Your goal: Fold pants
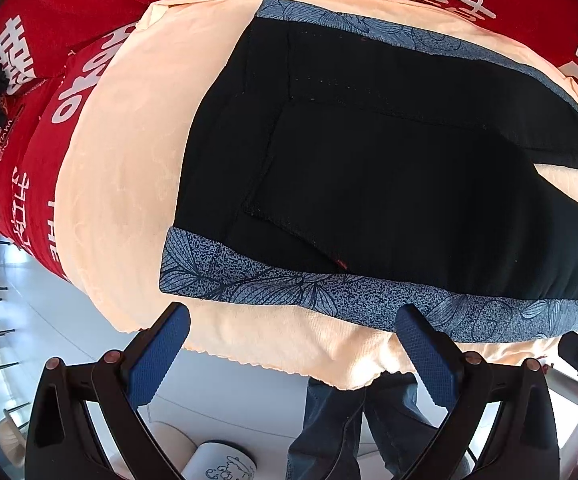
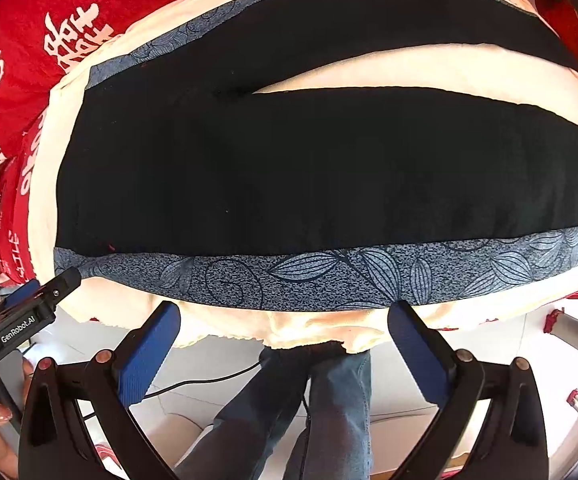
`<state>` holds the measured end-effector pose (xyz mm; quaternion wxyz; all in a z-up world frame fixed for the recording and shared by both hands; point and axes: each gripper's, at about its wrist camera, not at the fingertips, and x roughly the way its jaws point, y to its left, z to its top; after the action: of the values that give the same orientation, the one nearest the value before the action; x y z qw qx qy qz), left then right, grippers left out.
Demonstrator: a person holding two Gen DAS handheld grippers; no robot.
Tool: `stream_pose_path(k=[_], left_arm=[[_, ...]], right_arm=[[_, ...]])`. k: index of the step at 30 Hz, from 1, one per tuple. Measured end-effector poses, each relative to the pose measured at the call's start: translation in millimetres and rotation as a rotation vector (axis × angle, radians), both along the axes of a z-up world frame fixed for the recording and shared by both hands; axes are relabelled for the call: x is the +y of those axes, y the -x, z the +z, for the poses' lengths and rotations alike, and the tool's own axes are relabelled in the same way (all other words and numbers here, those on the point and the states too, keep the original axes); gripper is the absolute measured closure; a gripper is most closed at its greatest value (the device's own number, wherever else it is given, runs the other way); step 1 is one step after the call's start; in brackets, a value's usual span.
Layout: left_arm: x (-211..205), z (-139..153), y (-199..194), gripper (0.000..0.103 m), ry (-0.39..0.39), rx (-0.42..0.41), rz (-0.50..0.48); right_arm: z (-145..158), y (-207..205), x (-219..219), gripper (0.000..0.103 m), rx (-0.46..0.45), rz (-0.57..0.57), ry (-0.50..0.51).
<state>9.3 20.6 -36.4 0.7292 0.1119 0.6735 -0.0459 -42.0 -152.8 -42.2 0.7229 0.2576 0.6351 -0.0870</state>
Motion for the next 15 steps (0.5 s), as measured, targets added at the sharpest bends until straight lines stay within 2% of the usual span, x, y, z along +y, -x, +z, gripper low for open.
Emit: stream_pose_path(k=[4,9,15], left_arm=[[4,-2,-1,0.0,0.033,0.007,0.011],[10,-4,-3,0.0,0.091,0.014,0.01],[25,-9,-6,0.0,0.14,0.017,0.021]], right_arm=[[-1,-1,0,0.0,-0.035,-0.012,-0.09],[-11,0,2,0.0,-0.088,-0.059,-0.27],[-19,-6,20,0.0,-0.13,-0.042,-0.385]])
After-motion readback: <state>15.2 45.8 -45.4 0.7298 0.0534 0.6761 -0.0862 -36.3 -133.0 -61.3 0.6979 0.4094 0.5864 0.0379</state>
